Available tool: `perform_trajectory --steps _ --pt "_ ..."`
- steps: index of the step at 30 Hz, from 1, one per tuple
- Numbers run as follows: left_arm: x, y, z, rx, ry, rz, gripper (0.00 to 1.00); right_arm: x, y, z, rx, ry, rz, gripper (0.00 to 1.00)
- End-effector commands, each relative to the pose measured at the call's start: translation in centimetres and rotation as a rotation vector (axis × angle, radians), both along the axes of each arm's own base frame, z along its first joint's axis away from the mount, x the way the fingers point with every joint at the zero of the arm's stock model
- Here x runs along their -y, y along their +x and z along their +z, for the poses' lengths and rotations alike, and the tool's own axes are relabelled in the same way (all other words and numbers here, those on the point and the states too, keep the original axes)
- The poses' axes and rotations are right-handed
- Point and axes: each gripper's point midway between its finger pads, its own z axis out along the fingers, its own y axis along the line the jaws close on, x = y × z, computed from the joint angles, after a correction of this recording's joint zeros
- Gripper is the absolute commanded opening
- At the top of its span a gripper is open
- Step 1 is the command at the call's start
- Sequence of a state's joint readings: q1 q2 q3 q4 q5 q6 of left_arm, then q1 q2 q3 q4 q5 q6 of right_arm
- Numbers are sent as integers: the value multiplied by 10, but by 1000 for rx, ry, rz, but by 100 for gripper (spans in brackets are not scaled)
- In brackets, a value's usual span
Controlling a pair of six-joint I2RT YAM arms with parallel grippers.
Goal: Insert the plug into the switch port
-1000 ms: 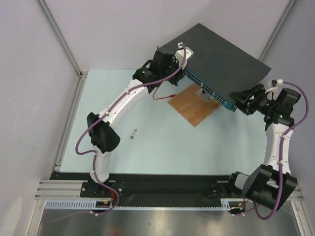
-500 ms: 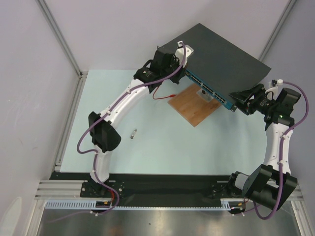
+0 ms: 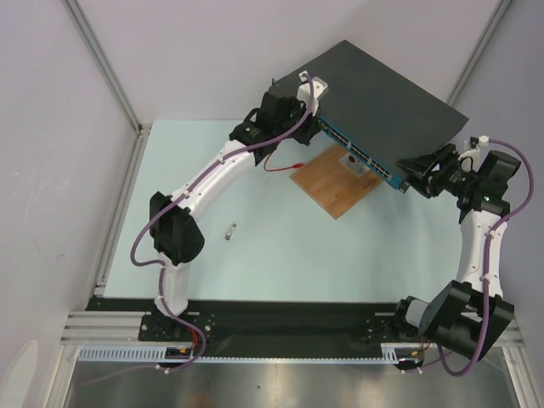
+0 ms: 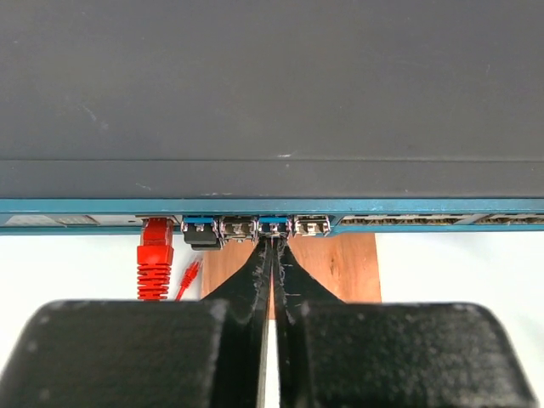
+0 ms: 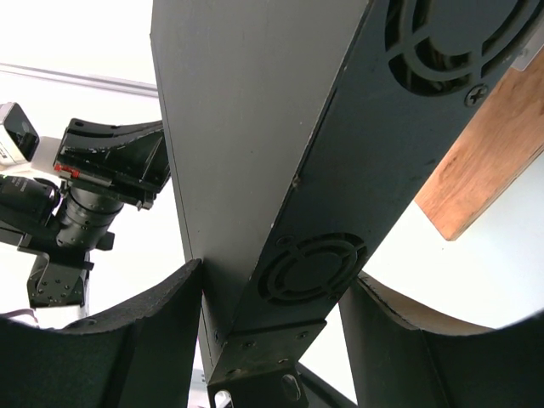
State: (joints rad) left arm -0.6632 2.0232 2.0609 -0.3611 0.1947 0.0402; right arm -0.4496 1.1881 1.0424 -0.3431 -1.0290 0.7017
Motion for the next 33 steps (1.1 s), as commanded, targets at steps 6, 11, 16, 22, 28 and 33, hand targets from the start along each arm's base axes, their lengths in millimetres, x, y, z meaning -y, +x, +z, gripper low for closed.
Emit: perform_trajectory --steps 6,11,16,22,28,33 --pt "-13 -17 47 152 -121 -54 22 16 15 3 117 -170 -8 0" --pt "-74 -49 39 97 -20 9 45 21 14 6 139 -198 -3 8" --pt "-152 -92 -3 -6 100 94 64 21 12 10 156 -246 21 44" --pt "-228 -136 -68 -143 257 164 71 26 2 11 161 -321 14 82" --pt "-262 -168 -134 -320 434 170 68 32 -11 14 165 -424 7 100" --pt "-272 -175 -175 -536 571 166 62 37 -22 33 217 -561 -14 100"
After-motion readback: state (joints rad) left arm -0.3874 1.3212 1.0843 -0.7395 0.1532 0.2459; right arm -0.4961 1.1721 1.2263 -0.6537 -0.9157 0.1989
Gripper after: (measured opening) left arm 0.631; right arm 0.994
